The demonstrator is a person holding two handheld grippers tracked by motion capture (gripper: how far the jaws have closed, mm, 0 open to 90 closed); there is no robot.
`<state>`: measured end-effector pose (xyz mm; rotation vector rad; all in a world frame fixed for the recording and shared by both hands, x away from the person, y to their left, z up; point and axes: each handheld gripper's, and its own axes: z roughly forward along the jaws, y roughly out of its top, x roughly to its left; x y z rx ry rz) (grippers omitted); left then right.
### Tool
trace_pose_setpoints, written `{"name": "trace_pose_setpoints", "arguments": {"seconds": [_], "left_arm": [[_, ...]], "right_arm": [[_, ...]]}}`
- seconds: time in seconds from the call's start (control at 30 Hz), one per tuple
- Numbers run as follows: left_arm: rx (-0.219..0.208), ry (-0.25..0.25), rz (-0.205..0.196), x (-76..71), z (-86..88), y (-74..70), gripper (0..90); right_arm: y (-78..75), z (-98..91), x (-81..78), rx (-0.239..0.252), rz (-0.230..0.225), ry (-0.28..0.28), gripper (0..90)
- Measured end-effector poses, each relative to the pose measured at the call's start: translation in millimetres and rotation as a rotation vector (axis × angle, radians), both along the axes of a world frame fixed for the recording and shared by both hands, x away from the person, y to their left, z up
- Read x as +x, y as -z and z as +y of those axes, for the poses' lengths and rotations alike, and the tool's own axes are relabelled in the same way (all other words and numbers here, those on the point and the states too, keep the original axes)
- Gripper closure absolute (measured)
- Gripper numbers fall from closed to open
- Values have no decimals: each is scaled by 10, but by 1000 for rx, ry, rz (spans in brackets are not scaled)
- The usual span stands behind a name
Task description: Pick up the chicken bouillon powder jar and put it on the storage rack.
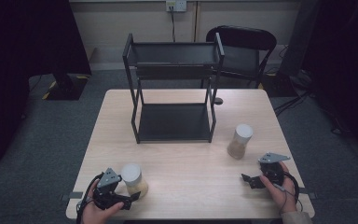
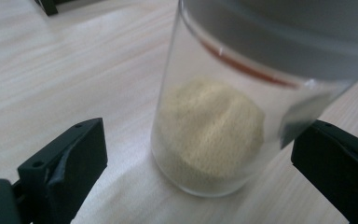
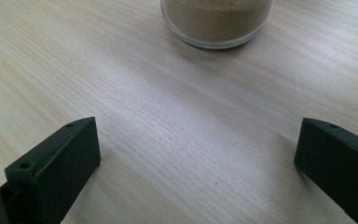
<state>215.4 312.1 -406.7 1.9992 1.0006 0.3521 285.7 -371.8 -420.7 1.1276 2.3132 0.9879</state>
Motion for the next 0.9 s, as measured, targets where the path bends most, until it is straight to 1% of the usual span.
{"name": "trace_pose_setpoints", "arguments": {"seconds": [0.17,0.3,0.37,0.5,0.6,0.63,0.7,0.8,0.9], "left_arm": [[-7,4,-9,35,-18,-58,28],[-22,2,-17,55,-29,-99,30],[-21,3,-19,66,-42,-122,35],[-44,6,-18,90,-45,-130,57],[-40,21,-25,110,-85,-156,104],[-45,25,-24,118,-91,-161,119],[-45,26,-24,130,-112,-178,130],[-45,30,-26,151,-124,-199,177],[-38,46,-33,168,-132,-220,217]], "right_arm": [[0,0,0,0,0,0,0],[0,0,0,0,0,0,0],[0,0,0,0,0,0,0],[1,0,0,0,0,0,0],[1,0,0,0,0,0,0],[1,0,-1,0,0,0,0],[1,0,0,0,-1,0,0],[0,0,0,0,0,0,0],[1,0,0,0,0,0,0]]}}
